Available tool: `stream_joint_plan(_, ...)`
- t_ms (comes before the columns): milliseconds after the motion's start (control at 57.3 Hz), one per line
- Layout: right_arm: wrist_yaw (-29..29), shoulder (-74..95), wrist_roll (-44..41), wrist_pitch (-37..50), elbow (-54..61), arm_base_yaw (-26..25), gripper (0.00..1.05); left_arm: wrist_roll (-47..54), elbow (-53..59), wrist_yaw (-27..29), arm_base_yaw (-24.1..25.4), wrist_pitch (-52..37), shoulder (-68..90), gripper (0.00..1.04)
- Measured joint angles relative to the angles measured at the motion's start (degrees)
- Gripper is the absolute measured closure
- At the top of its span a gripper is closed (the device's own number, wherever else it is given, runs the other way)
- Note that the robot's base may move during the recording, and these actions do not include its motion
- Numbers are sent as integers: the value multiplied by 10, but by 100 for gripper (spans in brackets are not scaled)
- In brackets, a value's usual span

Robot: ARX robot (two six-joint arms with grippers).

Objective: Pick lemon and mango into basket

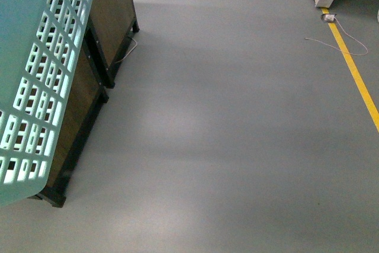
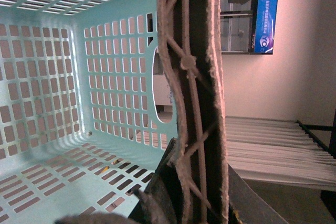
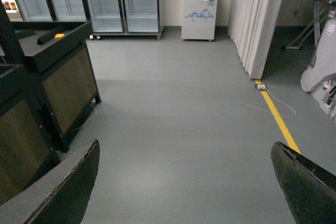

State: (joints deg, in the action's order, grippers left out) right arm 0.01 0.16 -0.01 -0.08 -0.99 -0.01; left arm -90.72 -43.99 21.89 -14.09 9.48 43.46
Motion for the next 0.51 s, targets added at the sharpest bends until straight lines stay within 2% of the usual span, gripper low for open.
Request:
stream_joint_plan(349,2,0,0,0,0,0,9,-5,0,-14,-3,0,1,98)
stream_joint_plan(506,2,0,0,0,0,0,9,-5,0,-1,-2,0,1,98)
